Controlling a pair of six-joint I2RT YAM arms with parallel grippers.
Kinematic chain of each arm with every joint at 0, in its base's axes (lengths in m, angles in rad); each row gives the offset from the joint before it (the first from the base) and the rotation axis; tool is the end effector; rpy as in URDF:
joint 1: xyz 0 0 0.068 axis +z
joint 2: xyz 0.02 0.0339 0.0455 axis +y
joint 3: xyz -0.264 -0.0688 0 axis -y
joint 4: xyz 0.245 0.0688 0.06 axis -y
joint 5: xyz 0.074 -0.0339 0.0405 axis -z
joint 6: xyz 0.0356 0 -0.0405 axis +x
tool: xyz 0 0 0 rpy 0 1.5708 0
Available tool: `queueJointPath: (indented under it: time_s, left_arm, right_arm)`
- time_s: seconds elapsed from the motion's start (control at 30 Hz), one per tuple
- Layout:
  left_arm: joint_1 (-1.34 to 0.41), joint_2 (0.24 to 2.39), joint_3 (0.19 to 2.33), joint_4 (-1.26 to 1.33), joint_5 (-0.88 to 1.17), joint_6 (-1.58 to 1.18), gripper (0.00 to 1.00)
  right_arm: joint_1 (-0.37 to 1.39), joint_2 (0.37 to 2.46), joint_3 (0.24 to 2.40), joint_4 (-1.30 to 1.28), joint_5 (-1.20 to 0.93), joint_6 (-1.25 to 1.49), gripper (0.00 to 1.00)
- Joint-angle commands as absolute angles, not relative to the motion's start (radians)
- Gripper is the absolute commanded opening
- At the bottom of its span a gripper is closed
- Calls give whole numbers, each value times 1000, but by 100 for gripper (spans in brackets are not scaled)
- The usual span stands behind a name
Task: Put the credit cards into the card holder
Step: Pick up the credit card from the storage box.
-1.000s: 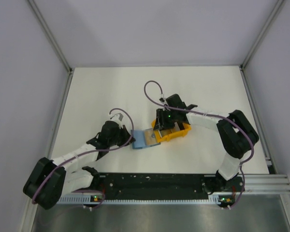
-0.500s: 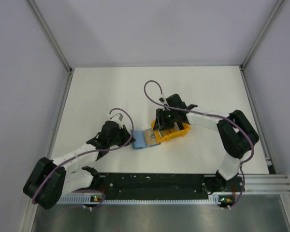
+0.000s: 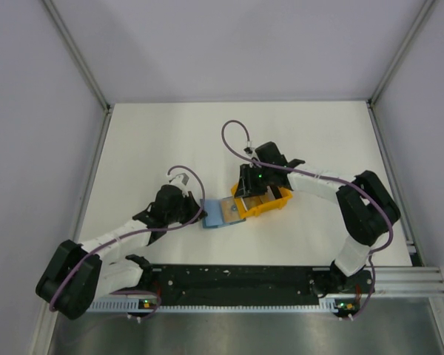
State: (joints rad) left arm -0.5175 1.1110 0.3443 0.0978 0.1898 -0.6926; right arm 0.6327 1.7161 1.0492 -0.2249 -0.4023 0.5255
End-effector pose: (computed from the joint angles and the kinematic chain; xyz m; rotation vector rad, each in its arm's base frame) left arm 0.1761 -0.1079 0.1558 -0.0983 2.3690 -0.8378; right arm 0.2780 0.2211 0.1872 -0.3294 2.6112 0.9554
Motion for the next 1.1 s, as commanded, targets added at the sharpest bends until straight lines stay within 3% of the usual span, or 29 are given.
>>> queueJointPath:
  time_s: [0.0,0.47,0.63,0.73,0.87,1.07]
  left_arm:
    - [-518,1124,370,150,213,-683,0]
    - [-518,1135,371,153,222,-681,0]
    - [-518,1137,373,153,222,-681,0]
    - [-518,1138,374,153,225,-681,0]
    - [-518,1144,377,155,225,-681,0]
    - [-518,1155,379,161,233,-684,0]
  right_arm:
    - [655,1672,1068,-190,-459,546,38]
    - [652,1671,1066,-212,-414,552,37]
    - [641,1666,1054,-212,-414,548,24]
    - [638,1663,1052,-213,-419,545,33]
    - [637,1660,1052,-213,-433,546,35]
    - [637,1654,1049,-210,-469,541,26]
